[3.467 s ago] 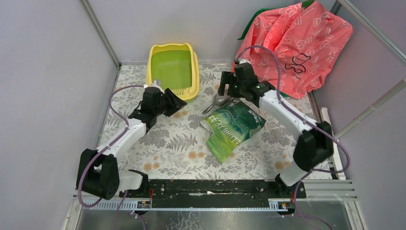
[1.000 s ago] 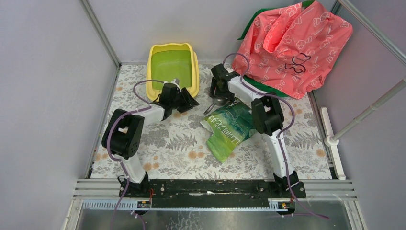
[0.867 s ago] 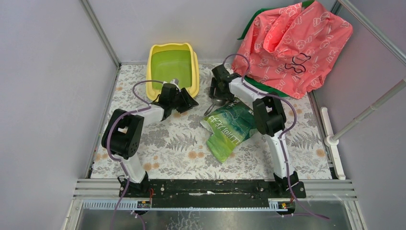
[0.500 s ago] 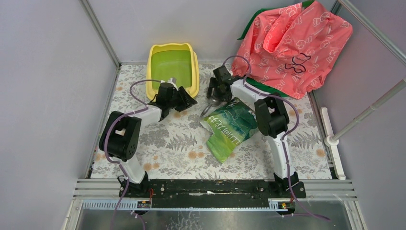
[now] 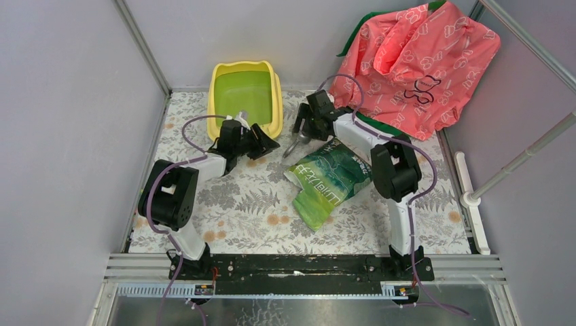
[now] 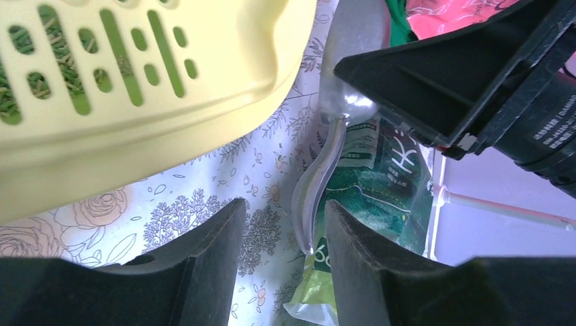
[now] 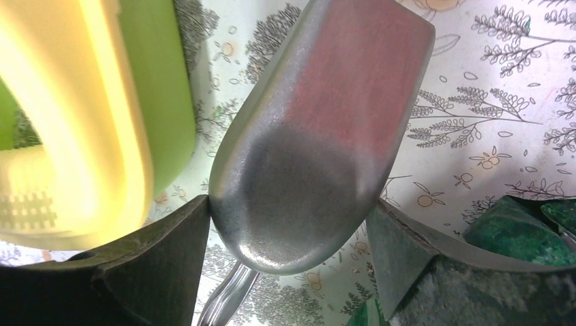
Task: Fill the litter box with clean litter
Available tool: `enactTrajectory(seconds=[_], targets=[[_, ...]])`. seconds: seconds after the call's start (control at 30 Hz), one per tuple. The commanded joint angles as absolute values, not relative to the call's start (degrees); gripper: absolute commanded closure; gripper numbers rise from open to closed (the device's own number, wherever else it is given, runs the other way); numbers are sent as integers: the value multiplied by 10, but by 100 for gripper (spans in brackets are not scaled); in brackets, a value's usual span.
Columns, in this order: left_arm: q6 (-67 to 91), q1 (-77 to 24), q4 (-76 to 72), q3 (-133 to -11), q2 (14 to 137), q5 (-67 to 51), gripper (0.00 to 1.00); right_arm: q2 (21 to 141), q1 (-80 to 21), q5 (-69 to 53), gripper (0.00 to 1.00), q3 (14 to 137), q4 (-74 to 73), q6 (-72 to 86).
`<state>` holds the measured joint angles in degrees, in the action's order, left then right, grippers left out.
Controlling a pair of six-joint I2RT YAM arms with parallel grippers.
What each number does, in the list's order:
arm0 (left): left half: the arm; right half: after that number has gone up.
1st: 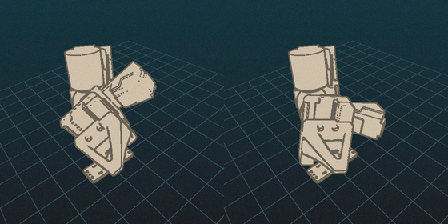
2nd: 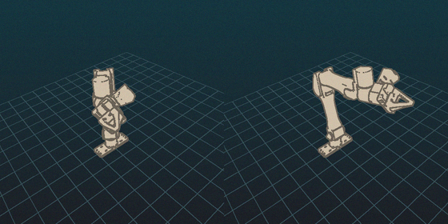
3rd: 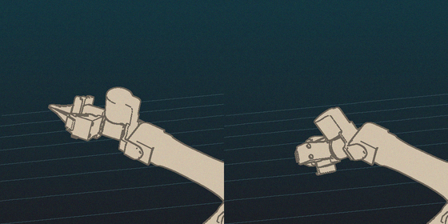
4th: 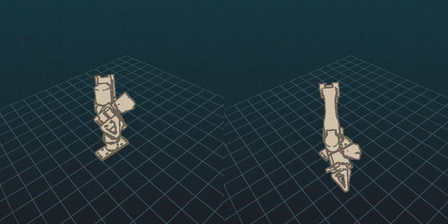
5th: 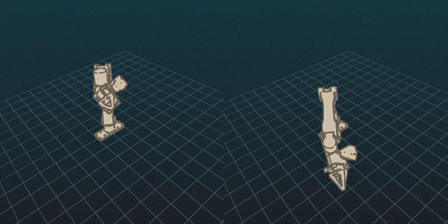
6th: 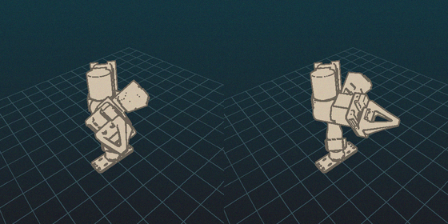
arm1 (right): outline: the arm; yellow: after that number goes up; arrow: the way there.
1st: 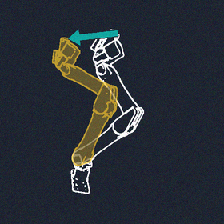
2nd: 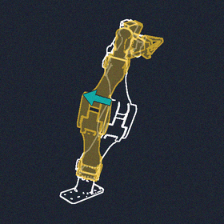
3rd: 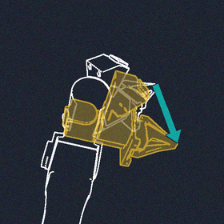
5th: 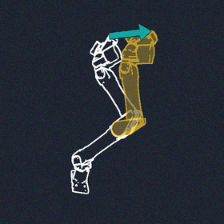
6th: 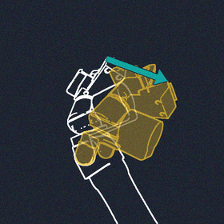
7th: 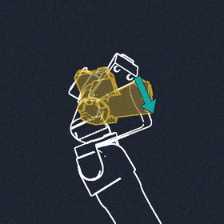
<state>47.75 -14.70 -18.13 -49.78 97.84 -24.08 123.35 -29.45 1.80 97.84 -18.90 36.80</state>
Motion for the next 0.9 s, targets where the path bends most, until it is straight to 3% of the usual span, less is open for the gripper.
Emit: enactTrajectory(seconds=[0.0, 0.17, 0.43, 0.87], targets=[[494, -142, -262, -489, 967, -285, 45, 1178, -296, 20, 93, 985, -151, 378], [531, -137, -324, -473, 979, -329, 42, 1162, -297, 17, 94, 980, -146, 384], [688, -139, -553, -399, 1017, -379, 37, 1127, -302, 14, 94, 933, -109, 410], [813, -142, -673, -302, 957, -381, 37, 1006, -332, 17, 96, 771, 18, 421]])
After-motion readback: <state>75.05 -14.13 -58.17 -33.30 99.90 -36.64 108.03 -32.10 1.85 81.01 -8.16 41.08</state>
